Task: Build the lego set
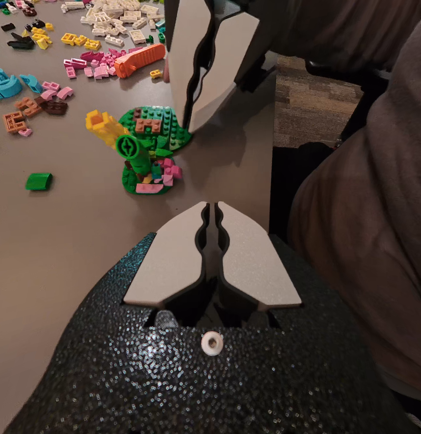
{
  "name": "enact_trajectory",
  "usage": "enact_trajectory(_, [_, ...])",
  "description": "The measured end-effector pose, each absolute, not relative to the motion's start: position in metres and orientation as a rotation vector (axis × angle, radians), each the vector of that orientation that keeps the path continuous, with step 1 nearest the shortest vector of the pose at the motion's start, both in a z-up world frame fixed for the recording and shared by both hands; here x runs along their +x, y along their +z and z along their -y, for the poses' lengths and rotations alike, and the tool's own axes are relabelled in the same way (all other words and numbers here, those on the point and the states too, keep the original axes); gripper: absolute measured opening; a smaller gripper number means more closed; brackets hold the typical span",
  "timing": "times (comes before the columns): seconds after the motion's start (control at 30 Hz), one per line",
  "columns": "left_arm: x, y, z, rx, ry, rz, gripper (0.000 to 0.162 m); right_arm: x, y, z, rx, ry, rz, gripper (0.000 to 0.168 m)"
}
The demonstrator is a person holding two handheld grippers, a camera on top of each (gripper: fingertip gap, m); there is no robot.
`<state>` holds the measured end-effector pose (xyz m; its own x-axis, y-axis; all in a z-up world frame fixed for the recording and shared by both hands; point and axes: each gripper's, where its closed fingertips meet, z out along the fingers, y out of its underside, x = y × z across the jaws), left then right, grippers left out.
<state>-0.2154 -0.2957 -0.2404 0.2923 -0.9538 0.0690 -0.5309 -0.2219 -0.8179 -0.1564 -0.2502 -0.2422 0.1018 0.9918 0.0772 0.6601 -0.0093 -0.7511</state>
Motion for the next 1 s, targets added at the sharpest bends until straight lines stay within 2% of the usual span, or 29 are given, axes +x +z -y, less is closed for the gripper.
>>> enact_trajectory(0.03, [-0.214, -0.240, 0.295, -1.861, -0.767, -1.329, 0.004, -0.154, -0.242, 0.247, -1.740, 0.639, 1.628, 0.001])
enact_trajectory(0.27, [-0.204, -0.237, 0.280, -1.820, -0.681, -1.295, 0.002, -0.147, -0.224, 0.227, -1.695, 0.639, 1.573, 0.003])
enact_trajectory(0.43, [-0.203, -0.235, 0.268, -1.811, -0.608, -1.294, 0.004, -0.164, -0.209, 0.222, -1.629, 0.795, 1.524, 0.025])
enact_trajectory(0.5, [-0.205, -0.235, 0.263, -1.818, -0.587, -1.287, 0.007, -0.173, -0.205, 0.222, -1.602, 0.862, 1.524, 0.028])
enact_trajectory(0.67, [-0.210, -0.233, 0.252, -1.804, -0.633, -1.234, 0.014, -0.191, -0.202, 0.212, -1.583, 0.944, 1.554, 0.029])
enact_trajectory(0.9, [-0.213, -0.232, 0.250, -1.795, -0.636, -1.220, 0.016, -0.209, -0.206, 0.204, -1.635, 1.047, 1.667, 0.030])
enact_trajectory(1.0, [-0.216, -0.231, 0.248, -1.793, -0.620, -1.208, 0.017, -0.212, -0.210, 0.207, -1.626, 1.044, 1.714, 0.024])
